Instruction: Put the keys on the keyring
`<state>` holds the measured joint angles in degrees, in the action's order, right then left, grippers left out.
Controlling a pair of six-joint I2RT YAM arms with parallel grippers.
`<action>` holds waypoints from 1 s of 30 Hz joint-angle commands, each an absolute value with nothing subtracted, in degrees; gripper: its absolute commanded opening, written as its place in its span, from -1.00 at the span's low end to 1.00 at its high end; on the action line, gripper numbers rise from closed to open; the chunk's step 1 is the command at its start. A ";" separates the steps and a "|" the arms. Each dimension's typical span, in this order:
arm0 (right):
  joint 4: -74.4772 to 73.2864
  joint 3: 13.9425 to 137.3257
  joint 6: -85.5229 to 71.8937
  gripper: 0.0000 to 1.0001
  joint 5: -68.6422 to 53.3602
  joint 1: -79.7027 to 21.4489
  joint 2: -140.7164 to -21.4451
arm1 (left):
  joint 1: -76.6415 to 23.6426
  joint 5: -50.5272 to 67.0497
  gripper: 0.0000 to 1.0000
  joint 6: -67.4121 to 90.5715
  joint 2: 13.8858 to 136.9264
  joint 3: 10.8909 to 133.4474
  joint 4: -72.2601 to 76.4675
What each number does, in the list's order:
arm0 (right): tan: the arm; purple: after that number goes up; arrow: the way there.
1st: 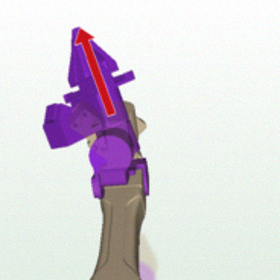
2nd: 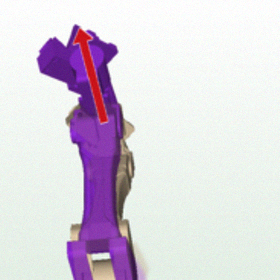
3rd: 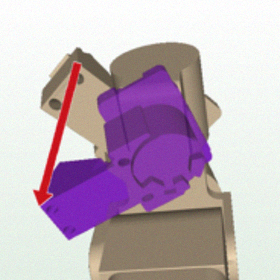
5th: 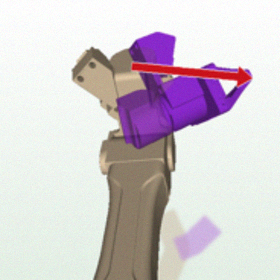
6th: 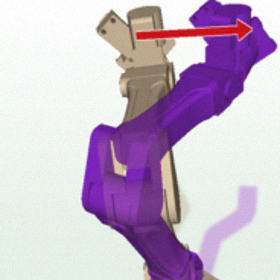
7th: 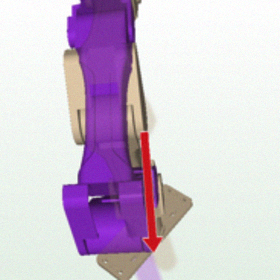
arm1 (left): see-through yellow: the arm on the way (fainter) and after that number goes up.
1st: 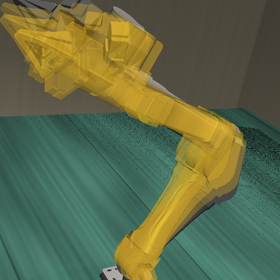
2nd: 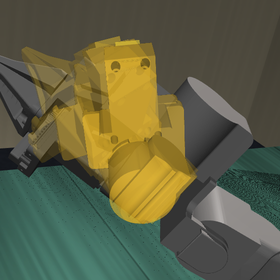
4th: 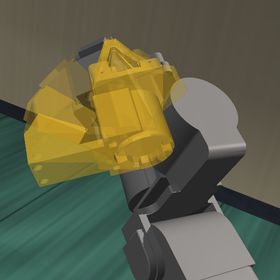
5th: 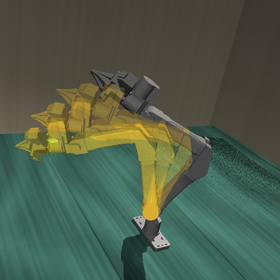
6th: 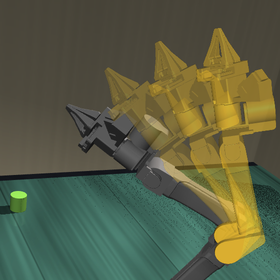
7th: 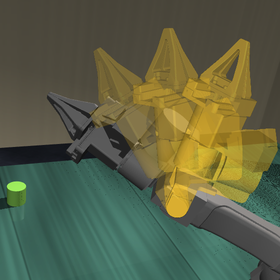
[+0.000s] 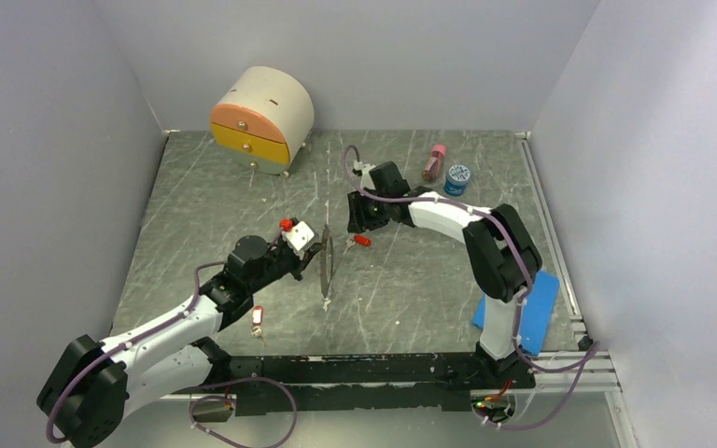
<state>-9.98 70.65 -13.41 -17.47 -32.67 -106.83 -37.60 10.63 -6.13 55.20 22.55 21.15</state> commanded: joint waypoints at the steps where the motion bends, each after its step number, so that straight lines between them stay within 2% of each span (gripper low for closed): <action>1: -17.42 76.47 -14.58 -0.04 -13.56 -34.04 -111.47 | -37.80 10.34 -0.95 -4.79 54.04 21.99 21.68; 10: -21.08 81.27 -13.74 -0.08 -9.36 -36.11 -116.58 | -37.81 10.24 -0.95 -4.71 53.80 21.39 21.95; 19: -21.03 80.19 -12.95 -0.70 -8.19 -37.19 -114.96 | -37.82 9.92 -0.95 -4.89 53.57 21.23 22.15; 25: -21.09 78.84 -12.06 -0.97 -10.09 -37.18 -113.01 | -37.82 10.22 -0.95 -5.01 53.79 21.44 22.06; 30: -20.47 76.41 -11.26 -1.00 -12.24 -37.10 -110.74 | -37.85 10.28 -0.95 -5.01 53.70 21.36 22.10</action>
<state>-20.71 78.30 -12.40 -9.91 -37.06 -115.79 -37.60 10.39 -6.11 54.24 21.76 21.34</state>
